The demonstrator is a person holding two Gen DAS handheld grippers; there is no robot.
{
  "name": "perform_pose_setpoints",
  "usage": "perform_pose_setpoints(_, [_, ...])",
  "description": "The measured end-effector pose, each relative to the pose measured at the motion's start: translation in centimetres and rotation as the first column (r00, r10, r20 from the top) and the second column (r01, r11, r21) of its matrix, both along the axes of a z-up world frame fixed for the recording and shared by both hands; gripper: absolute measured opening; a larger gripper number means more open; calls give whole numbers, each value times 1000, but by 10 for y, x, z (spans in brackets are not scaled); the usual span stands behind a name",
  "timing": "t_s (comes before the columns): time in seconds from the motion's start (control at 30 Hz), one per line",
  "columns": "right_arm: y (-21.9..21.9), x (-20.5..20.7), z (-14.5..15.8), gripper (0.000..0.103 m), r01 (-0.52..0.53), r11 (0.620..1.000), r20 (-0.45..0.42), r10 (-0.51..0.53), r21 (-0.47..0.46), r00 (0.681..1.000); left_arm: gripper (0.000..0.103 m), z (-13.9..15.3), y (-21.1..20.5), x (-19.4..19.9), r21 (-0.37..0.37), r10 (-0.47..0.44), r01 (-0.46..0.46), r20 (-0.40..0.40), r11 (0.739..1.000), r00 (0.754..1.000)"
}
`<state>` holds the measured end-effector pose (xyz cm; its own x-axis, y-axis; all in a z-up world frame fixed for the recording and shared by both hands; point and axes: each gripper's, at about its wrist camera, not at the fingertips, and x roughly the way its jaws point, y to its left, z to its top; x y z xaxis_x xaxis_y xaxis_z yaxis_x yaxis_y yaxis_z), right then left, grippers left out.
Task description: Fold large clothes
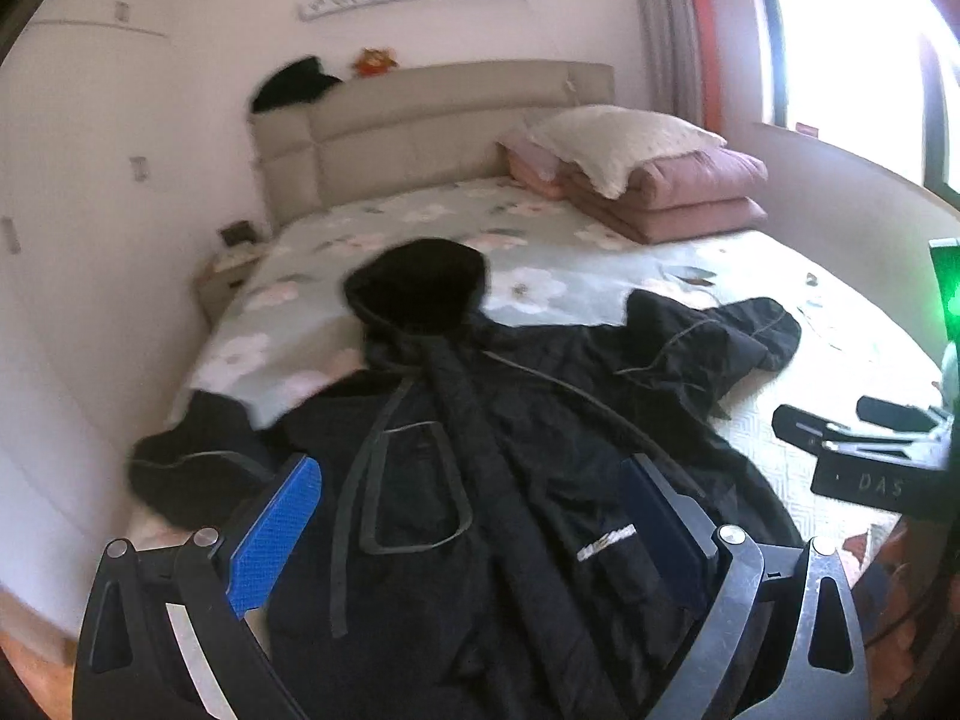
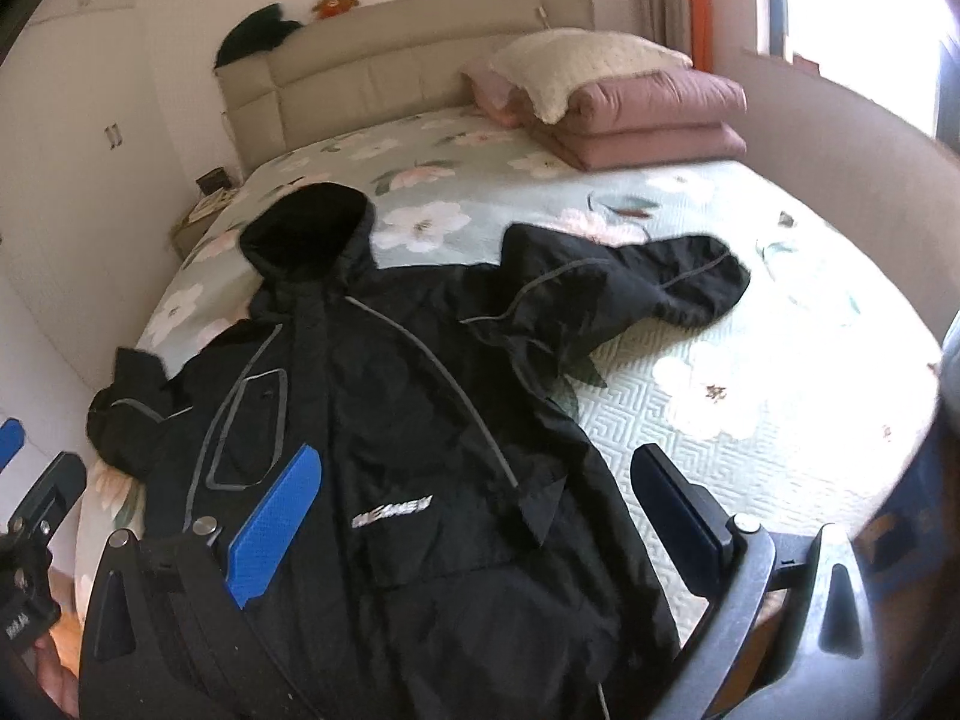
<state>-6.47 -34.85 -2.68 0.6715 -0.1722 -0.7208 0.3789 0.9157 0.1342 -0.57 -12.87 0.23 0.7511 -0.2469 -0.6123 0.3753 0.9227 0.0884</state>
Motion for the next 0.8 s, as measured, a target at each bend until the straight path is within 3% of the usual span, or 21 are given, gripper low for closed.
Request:
perform_pose_setpoints(0.17, [-57,48,-33,103,86,996,23,-85,-24,996,99,-41,-64,78,-15,-114,114,-25,993,993])
perform_pose_setpoints(0.3, [-98,100,-37,103,103,992,-14,-104,-71,994,99,-63,-122,135,-16,-182,182,-68,983,981])
perform_pose_setpoints(0.5, [-168,140,-42,94,125,991,-71,-128,-50,989,99,-88,-180,187,-67,-231,221,-233,973,945])
perform_pose_setpoints(0.6, [-221,145,-49,94,164,985,-90,-168,-46,982,99,-97,-202,202,-84,-231,216,-296,973,927])
perform_pose_setpoints(0.8, [-361,161,-101,95,243,966,-177,-224,90,958,99,-126,-239,231,-68,-188,175,-367,982,911])
